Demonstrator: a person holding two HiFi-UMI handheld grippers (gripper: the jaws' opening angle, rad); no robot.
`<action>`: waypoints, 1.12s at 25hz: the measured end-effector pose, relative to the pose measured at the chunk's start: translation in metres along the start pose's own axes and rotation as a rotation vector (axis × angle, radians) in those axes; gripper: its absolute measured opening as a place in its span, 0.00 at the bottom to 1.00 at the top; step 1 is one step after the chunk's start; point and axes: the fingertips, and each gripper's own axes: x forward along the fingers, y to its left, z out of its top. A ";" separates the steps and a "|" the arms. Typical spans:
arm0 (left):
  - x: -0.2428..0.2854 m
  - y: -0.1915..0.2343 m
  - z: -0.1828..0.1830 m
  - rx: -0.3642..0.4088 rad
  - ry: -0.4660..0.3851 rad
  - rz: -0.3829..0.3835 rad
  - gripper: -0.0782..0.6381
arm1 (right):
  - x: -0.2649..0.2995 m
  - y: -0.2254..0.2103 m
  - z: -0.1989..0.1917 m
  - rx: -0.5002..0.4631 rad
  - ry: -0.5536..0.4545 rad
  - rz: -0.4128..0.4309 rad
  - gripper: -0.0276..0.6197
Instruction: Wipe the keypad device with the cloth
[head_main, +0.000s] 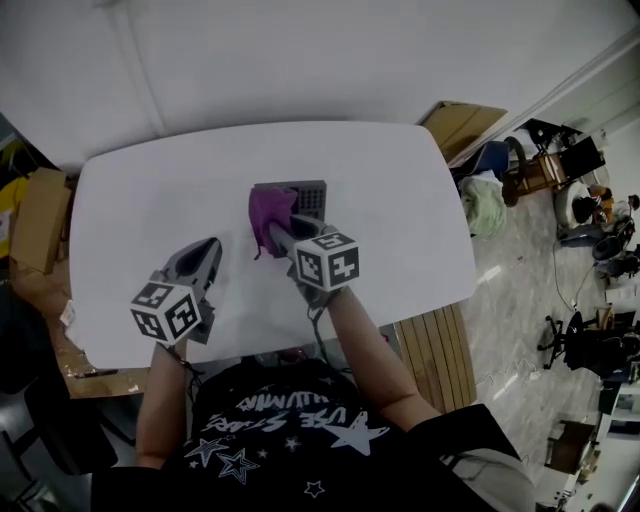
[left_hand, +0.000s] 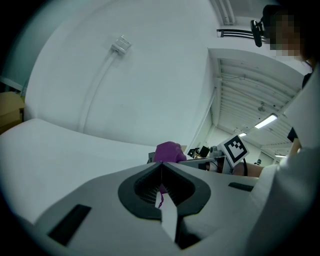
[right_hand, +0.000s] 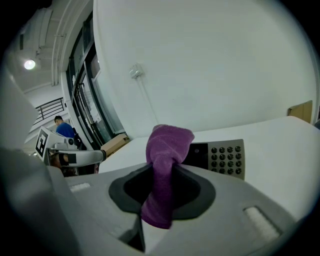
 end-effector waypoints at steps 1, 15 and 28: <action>0.000 0.003 -0.001 -0.003 0.003 0.002 0.12 | 0.004 0.000 -0.001 0.000 0.004 0.000 0.19; 0.001 0.004 -0.012 -0.012 0.024 0.021 0.12 | 0.021 -0.026 -0.014 0.007 0.030 -0.050 0.19; 0.007 -0.022 -0.016 -0.012 0.016 0.043 0.12 | -0.005 -0.062 -0.018 0.011 0.030 -0.084 0.19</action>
